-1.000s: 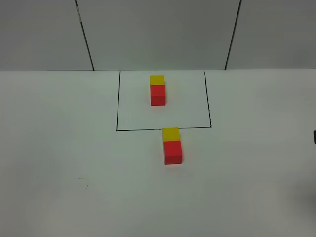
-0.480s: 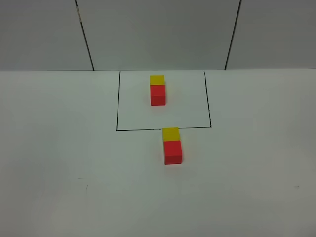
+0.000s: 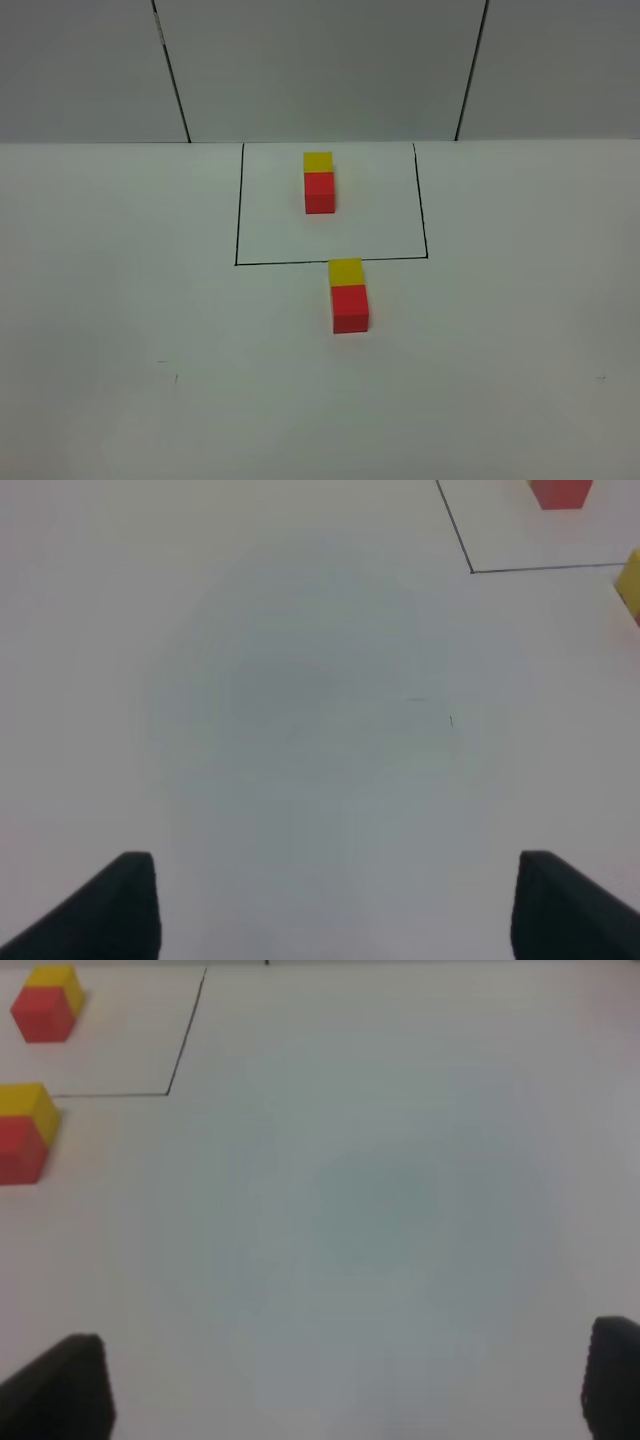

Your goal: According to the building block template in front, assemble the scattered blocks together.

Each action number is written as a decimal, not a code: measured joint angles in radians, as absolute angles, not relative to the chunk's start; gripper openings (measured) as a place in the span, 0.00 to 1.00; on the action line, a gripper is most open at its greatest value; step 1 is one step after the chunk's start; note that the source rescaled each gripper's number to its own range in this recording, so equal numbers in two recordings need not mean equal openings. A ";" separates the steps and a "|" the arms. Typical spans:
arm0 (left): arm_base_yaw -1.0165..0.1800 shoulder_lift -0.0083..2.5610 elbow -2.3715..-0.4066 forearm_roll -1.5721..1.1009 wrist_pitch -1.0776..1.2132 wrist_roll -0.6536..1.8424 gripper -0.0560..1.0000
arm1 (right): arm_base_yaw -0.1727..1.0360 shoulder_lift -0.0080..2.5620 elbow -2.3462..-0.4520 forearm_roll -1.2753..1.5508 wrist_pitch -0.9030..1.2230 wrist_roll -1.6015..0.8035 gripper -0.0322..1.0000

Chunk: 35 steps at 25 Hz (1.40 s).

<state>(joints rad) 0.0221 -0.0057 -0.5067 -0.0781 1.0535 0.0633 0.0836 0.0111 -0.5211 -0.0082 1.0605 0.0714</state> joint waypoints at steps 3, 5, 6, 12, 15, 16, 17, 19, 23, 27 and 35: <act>0.022 -0.006 -0.507 -0.078 1.054 0.063 0.69 | 0.084 0.011 -0.520 -0.010 1.087 0.072 0.91; 0.022 -0.006 -0.507 -0.078 1.054 0.063 0.69 | 0.084 0.011 -0.520 -0.033 1.109 0.072 0.91; 0.022 -0.006 -0.507 -0.078 1.054 0.063 0.69 | 0.084 0.011 -0.520 -0.047 1.114 0.072 0.91; 0.022 -0.006 -0.507 -0.078 1.054 0.063 0.69 | 0.084 0.011 -0.507 -0.065 1.100 0.107 0.88; 0.022 -0.006 -0.507 -0.078 1.054 0.063 0.69 | 0.084 0.011 -0.500 -0.077 1.088 0.131 0.85; 0.022 -0.006 -0.507 -0.078 1.054 0.063 0.69 | 0.084 0.011 -0.500 -0.082 1.086 0.138 0.83; 0.022 -0.006 -0.507 -0.078 1.054 0.063 0.69 | 0.084 0.011 -0.500 -0.084 1.086 0.143 0.82; 0.022 -0.006 -0.507 -0.078 1.054 0.063 0.69 | 0.084 0.011 -0.500 -0.087 1.085 0.149 0.77; 0.022 -0.006 -0.507 -0.078 1.053 0.063 0.69 | 0.084 0.011 -0.500 -0.106 1.085 0.169 0.70; 0.022 -0.006 -0.507 -0.078 1.053 0.063 0.69 | 0.081 0.011 -0.500 -0.123 1.085 0.197 0.69; 0.022 -0.006 -0.507 -0.078 1.053 0.063 0.69 | 0.014 0.011 -0.500 -0.140 1.086 0.225 0.69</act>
